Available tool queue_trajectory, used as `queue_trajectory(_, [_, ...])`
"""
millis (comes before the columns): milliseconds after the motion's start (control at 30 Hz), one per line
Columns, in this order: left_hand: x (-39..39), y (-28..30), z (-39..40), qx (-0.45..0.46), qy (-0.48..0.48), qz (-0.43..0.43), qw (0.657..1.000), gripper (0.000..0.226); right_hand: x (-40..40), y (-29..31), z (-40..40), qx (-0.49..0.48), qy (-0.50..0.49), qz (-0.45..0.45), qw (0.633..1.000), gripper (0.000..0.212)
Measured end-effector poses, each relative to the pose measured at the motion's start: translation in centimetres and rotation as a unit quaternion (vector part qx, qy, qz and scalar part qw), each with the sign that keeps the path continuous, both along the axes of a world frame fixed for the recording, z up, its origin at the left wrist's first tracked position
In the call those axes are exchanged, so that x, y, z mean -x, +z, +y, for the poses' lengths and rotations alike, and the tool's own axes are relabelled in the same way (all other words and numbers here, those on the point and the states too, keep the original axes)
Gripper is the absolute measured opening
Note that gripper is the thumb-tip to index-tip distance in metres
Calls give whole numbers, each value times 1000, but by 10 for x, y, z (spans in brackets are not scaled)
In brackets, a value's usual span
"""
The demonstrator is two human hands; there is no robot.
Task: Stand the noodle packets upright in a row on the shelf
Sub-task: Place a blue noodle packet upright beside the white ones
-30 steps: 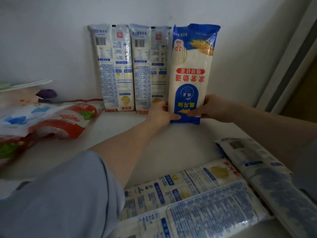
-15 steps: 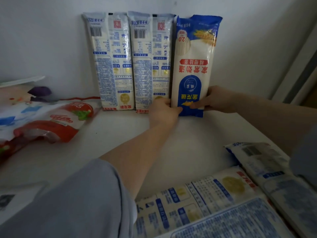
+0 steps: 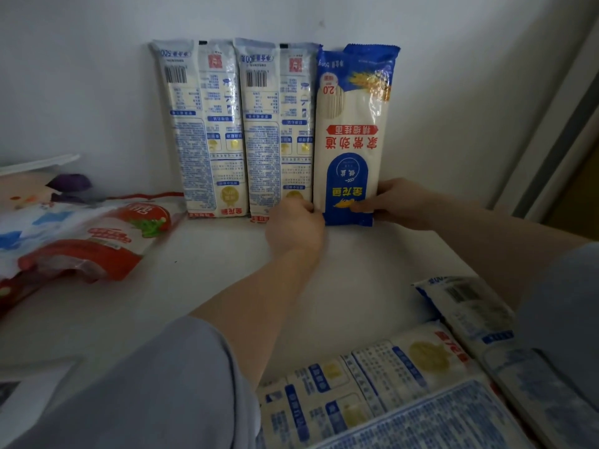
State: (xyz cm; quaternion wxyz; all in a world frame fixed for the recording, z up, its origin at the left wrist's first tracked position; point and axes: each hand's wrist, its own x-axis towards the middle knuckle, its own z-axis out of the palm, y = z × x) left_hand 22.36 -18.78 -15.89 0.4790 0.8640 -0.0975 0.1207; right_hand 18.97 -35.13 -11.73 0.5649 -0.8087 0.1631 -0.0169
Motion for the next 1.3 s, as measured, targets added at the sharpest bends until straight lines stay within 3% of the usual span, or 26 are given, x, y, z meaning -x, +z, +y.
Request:
queue_trajectory(100, [-2,-1,-1,-5,15,-6,1000,16,3,-8,-6,-33,-6,-12,999,43])
queue_trajectory(300, [-3,-2,-3,-13,23,1,1000,16,0,-7,-6,13,-25,-14,999,43])
queue_trajectory(800, [-5,-1,-6,-51,41,14,998,18,0,-6,-5,9,-27,-18,999,39])
queue_trajectory(1133, [0,2,-2,-39,16,15,999,19,-15,7,12,-5,-56,-46,997,53])
queue_trajectory(1300, [-1,1,-1,-36,15,17,999,19,-21,5,14,9,-62,-40,997,51])
